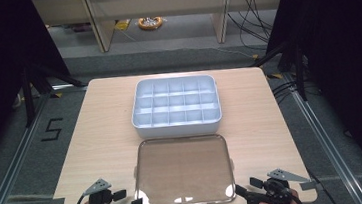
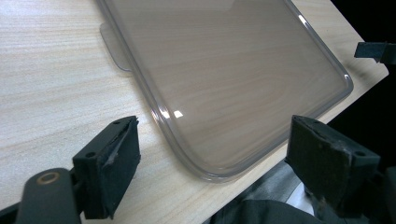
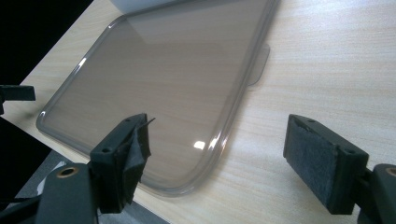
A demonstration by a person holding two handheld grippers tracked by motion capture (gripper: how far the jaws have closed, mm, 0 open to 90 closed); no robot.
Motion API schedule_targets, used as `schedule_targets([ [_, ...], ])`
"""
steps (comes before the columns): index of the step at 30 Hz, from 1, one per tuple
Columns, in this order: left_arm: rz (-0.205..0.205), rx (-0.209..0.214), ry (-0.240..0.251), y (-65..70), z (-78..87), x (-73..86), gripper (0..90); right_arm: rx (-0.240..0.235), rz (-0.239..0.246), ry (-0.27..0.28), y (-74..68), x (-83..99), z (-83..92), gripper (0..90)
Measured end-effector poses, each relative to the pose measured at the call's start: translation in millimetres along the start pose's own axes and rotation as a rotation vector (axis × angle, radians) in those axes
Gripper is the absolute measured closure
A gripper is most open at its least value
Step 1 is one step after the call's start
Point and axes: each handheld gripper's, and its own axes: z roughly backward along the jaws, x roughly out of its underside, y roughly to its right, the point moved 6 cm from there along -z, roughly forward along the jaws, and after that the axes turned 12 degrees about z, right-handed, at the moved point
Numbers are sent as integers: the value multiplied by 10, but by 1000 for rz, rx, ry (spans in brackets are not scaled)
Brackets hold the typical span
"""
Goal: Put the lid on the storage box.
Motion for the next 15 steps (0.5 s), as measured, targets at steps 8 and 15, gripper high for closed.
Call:
schedule_targets([
  [8,8,-14,-10,-22,2,-2,154,-7,-59,-3,-30,-3,-2,244],
  [15,6,-11,-7,8,-6,4,167,-4,-32,8,1,-7,-11,246],
])
